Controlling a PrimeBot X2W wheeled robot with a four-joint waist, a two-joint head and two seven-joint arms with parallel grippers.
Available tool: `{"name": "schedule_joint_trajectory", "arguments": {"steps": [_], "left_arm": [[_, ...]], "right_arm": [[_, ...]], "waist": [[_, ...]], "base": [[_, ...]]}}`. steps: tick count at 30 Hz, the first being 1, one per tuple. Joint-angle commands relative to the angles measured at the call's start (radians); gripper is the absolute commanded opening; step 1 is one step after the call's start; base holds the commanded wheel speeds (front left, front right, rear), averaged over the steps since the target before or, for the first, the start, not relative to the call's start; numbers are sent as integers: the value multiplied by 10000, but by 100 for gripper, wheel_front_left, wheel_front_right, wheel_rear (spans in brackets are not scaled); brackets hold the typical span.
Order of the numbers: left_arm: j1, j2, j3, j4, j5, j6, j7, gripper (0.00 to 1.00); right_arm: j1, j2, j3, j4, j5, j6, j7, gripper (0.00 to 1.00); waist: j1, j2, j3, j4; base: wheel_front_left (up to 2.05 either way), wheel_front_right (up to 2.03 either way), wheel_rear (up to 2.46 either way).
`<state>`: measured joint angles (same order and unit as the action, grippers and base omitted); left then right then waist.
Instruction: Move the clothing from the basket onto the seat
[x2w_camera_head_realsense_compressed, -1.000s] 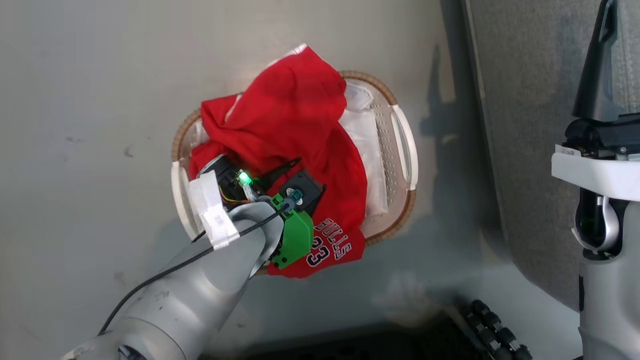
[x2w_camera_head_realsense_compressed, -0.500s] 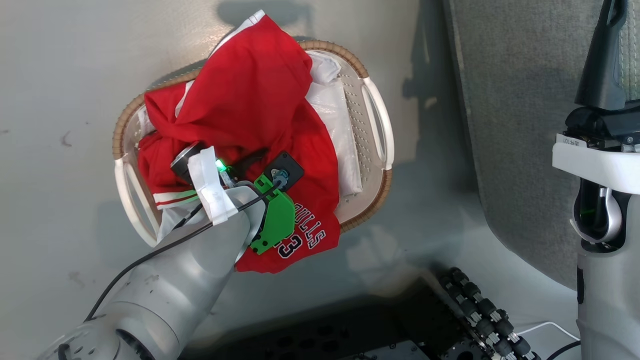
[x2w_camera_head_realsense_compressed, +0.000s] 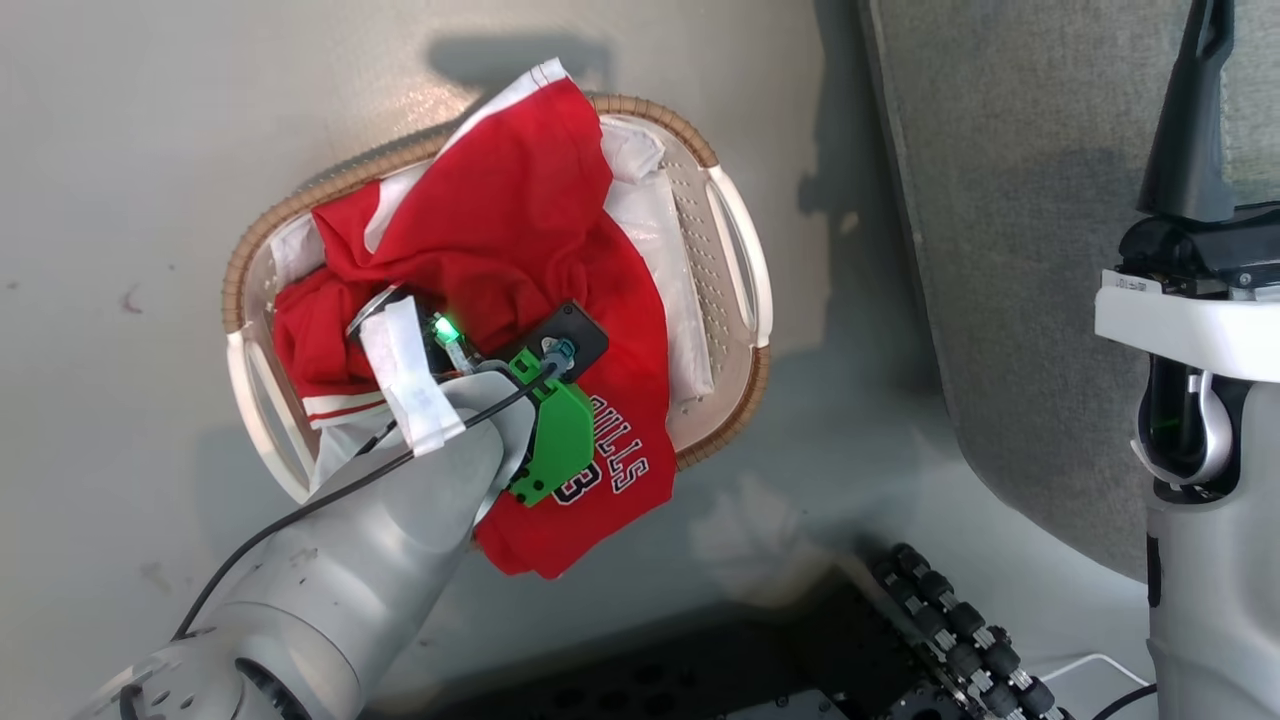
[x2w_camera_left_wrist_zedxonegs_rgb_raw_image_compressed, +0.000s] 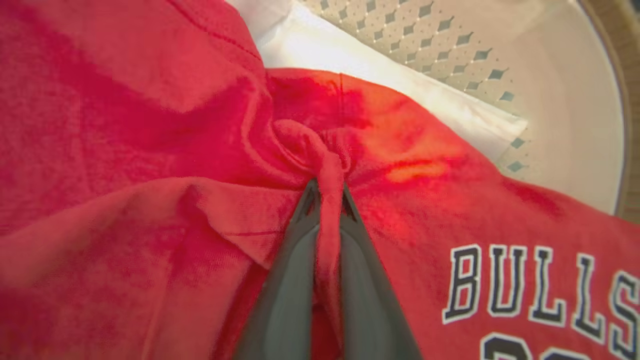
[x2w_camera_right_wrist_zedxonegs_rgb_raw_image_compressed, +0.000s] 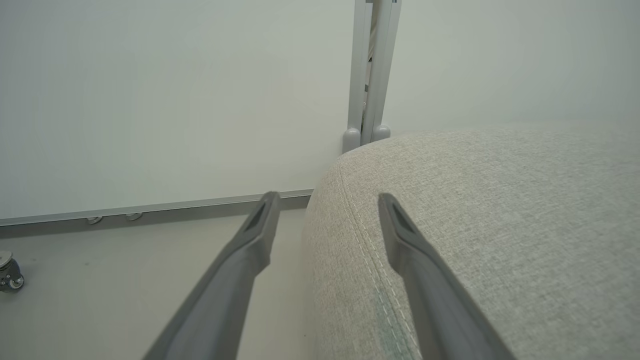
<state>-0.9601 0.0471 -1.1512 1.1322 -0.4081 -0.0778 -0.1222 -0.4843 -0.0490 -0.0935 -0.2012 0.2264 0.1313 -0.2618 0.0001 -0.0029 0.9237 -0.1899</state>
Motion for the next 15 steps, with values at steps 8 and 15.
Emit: {"name": "schedule_joint_trajectory", "arguments": {"steps": [8, 15], "left_arm": [[447, 52, 174, -907, -827, -55, -947, 0], [750, 52, 456, -1807, -1237, 75, -1403, 0]], "right_arm": [[350, -28, 94, 268, -366, -10, -49, 100], [857, -29, 1, 521, -718, -8, -49, 100]], "waist": [[-1, 29, -1380, 520], [-1, 29, -2688, 1014]], "base": [[0, 0, 0], [0, 0, 0]]}}
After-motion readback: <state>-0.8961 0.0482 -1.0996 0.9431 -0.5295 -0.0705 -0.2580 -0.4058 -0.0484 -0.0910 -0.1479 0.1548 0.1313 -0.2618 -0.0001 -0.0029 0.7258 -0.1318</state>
